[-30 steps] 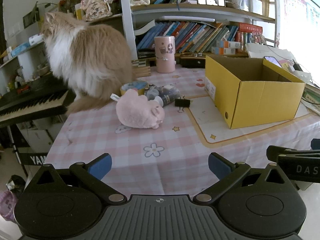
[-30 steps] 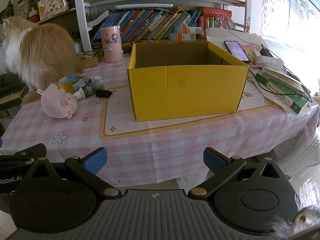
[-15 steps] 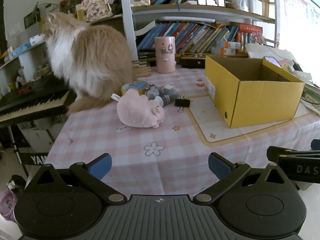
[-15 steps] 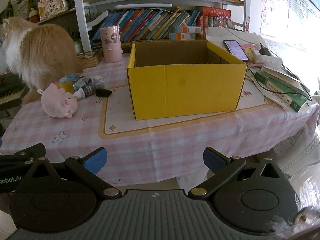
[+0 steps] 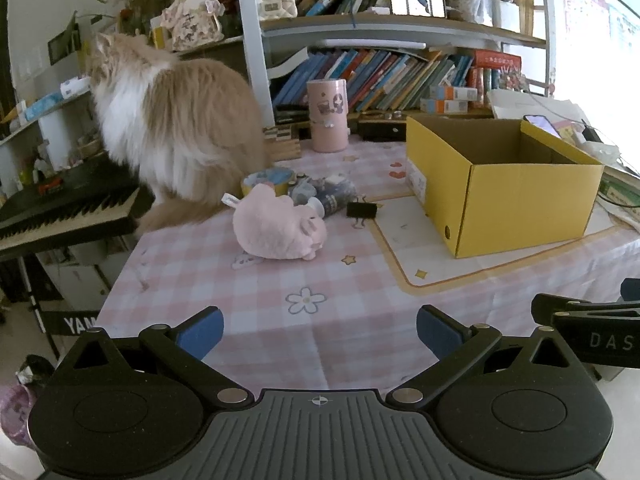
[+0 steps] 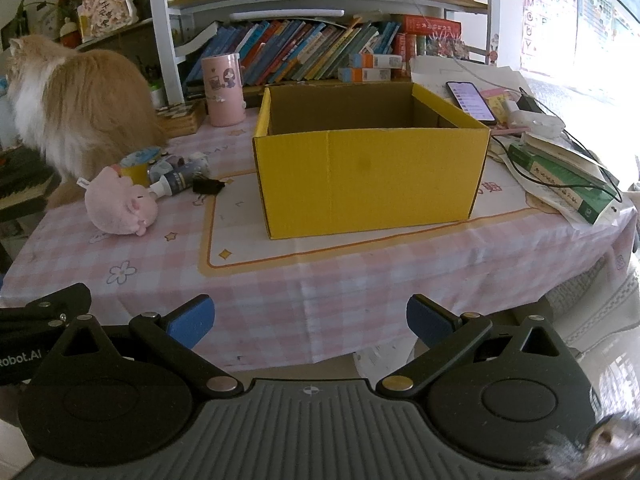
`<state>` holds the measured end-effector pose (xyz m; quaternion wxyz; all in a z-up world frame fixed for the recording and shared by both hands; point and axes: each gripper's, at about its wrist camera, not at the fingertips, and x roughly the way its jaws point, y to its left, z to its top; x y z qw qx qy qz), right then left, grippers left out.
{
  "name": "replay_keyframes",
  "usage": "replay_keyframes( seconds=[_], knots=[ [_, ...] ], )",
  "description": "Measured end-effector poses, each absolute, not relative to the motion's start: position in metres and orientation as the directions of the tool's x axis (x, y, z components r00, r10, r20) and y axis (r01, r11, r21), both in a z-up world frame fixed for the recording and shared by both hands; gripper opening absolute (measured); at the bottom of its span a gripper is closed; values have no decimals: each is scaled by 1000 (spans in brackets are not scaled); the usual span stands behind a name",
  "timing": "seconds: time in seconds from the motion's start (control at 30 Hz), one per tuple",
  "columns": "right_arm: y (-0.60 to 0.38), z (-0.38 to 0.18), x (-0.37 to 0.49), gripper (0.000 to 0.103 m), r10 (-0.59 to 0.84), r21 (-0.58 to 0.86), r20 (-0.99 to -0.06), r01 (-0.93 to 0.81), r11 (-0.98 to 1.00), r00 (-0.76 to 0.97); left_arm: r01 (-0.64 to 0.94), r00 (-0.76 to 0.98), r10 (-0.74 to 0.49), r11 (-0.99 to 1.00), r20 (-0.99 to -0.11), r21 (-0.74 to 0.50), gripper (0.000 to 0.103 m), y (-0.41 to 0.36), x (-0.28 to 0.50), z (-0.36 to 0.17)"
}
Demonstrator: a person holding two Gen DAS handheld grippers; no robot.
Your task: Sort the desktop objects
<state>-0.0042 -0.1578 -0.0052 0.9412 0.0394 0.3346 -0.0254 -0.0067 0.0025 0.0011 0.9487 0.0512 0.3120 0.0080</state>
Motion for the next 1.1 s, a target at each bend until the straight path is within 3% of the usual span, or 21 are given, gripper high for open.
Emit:
replay_keyframes(
  seconds=[1.1],
  knots=[
    [-166, 2, -16, 103, -2, 66, -629, 56, 996, 777, 39, 812, 30, 994, -583, 105, 103, -6, -13, 4]
  ],
)
